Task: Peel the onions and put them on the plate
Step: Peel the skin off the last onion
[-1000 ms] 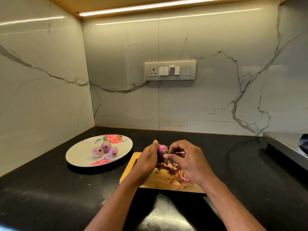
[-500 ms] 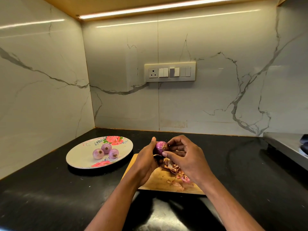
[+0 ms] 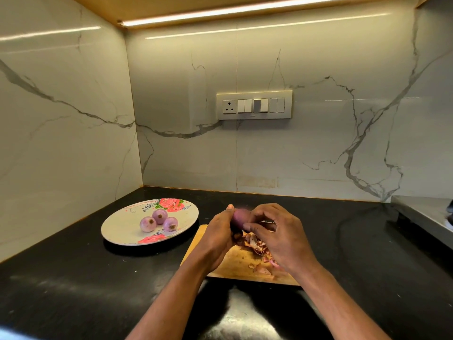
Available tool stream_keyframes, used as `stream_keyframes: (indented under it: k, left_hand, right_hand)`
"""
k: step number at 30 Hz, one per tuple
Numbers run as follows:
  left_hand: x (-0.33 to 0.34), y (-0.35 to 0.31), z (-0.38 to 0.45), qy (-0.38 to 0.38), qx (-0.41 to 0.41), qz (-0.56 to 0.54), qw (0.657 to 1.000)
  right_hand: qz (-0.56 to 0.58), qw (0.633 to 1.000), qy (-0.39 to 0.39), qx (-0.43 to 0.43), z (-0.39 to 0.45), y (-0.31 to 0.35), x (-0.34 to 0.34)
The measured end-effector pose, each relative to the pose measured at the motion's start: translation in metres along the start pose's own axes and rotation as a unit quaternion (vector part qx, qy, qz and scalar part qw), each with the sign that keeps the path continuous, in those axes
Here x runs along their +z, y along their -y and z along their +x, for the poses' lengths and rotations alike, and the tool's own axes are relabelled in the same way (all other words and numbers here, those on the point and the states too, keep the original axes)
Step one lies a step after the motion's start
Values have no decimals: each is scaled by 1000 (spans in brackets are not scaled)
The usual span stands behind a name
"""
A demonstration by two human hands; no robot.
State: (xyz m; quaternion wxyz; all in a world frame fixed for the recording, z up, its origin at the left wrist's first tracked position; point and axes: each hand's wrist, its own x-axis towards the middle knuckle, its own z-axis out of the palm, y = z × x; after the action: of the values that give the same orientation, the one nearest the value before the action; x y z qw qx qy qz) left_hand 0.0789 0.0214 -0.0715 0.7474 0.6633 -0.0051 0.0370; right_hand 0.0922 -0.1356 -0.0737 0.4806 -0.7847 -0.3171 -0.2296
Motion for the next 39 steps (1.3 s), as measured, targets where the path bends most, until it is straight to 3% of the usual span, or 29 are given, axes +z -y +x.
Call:
stream_keyframes:
  k: [8, 15, 22, 28, 32, 39]
  left_hand:
    - [0, -2, 0, 1, -14, -23, 1000]
    - [3, -3, -1, -14, 35, 20, 999]
    - [6, -2, -2, -7, 57, 25, 998]
    - [6, -4, -3, -4, 56, 35, 998]
    - [4, -7, -6, 9, 47, -21, 999]
    - [1, -7, -5, 29, 79, -68, 994]
  right_hand:
    - [53, 998, -4, 34, 1, 5, -2]
    - [-60, 997, -51, -25, 1, -3, -2]
    - [-102, 993, -56, -34, 1, -6, -4]
    - [-72, 996, -52, 4, 1, -8, -7]
    - [-35, 995, -83, 46, 4, -12, -8]
    - [102, 988, -60, 99, 6, -11, -9]
